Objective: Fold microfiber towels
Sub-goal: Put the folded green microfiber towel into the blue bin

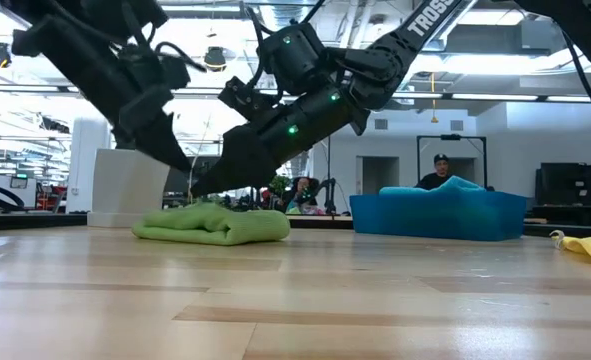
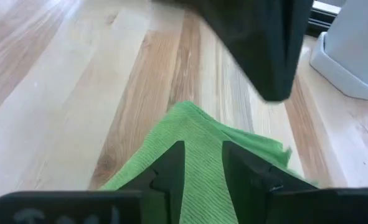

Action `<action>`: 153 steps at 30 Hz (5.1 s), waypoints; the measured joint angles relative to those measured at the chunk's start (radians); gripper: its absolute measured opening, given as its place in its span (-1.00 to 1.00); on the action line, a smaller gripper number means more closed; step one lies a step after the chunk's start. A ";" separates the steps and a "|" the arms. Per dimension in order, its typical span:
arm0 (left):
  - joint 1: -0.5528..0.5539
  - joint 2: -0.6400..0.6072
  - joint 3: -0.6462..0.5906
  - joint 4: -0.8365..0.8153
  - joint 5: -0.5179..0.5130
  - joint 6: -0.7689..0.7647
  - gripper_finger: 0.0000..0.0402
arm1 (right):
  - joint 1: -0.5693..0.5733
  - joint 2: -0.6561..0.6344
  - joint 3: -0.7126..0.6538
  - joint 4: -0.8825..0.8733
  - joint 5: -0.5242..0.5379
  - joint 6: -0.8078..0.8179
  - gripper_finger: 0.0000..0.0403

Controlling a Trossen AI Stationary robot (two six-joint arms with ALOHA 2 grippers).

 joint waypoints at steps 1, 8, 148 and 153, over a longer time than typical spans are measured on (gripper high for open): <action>-0.002 -0.018 0.000 -0.001 0.007 -0.002 -1.00 | 0.001 0.000 0.000 0.000 -0.001 0.000 -0.34; -0.006 -0.144 0.000 0.028 0.011 -0.012 -1.00 | 0.001 -0.021 -0.002 -0.086 0.019 0.001 -0.34; -0.140 0.623 -0.054 0.712 -0.295 -0.608 -1.00 | 0.069 -0.105 -0.295 0.005 0.183 1.272 -0.05; -0.140 0.621 -0.053 0.713 -0.275 -0.597 -1.00 | 0.069 -0.104 -0.296 -0.003 0.165 1.211 -0.64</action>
